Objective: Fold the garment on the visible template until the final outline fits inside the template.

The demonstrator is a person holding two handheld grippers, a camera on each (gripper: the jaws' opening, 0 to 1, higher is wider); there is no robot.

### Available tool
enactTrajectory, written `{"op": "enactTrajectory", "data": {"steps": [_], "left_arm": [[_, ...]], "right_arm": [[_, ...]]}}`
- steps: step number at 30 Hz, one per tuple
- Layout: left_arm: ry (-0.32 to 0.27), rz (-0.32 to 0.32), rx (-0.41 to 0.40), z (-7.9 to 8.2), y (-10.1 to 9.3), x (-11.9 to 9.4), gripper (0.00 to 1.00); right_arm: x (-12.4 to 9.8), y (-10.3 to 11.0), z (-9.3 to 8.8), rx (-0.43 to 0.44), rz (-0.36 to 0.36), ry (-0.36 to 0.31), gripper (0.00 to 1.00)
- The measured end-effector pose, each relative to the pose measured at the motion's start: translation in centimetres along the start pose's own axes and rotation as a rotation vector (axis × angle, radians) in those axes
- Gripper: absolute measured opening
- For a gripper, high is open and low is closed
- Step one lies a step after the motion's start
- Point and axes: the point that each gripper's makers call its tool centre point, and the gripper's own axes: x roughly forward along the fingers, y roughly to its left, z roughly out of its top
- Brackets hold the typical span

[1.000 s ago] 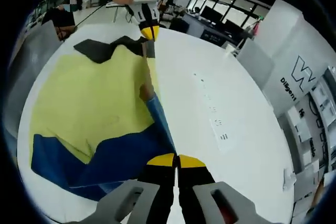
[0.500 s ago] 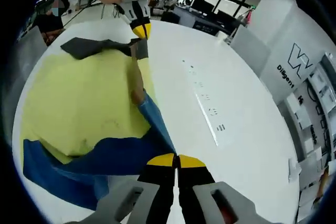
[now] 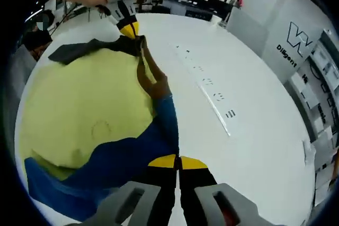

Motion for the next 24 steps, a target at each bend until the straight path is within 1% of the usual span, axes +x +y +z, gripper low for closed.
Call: {"op": "enactTrajectory", "data": {"steps": [4,6,10,11,12,13,14,15,17,19,24], "left_arm": [[0.013,0.001,-0.022,-0.2,0.3,0.5,0.04],[0.017,0.005,-0.048,-0.3,0.5,0.7,0.05],[0.017,0.016,-0.064,-0.4,0.5,0.4,0.05],[0.020,0.019,-0.064,-0.5,0.5,0.4,0.05],[0.026,0.031,-0.060,-0.7,0.8,0.3,0.05],[0.031,0.043,-0.070,-0.9,1.0,0.1,0.05],[0.029,0.046,-0.077,-0.9,1.1,0.0,0.05],[0.032,0.068,-0.090,-1.1,1.5,-0.4,0.04],[0.021,0.066,-0.088,-1.0,1.5,-0.8,0.02],[0.010,0.062,-0.105,-1.1,1.4,-1.4,0.02],[-0.001,0.067,-0.103,-1.8,1.0,-2.8,0.05]], "right_arm": [[0.3,-0.1,-0.1,-0.001,-0.010,0.015,0.00],[0.3,-0.3,-0.2,-0.001,-0.021,0.023,0.00],[0.3,-0.9,-0.6,0.015,-0.046,0.043,0.00],[0.3,-1.0,-0.6,0.018,-0.053,0.044,0.01],[0.3,-1.3,-0.6,0.017,-0.071,0.046,0.06],[0.2,-1.3,-0.6,0.015,-0.074,0.036,0.08],[0.0,-1.3,-0.5,0.019,-0.073,0.036,0.08],[0.0,-1.2,-0.6,0.023,-0.072,0.037,0.08],[-0.2,-1.1,-0.8,0.029,-0.074,0.045,0.11],[-0.6,-0.9,-1.0,0.041,-0.077,0.040,0.13],[-1.5,-0.1,-1.2,0.071,-0.080,0.016,0.15]]}}
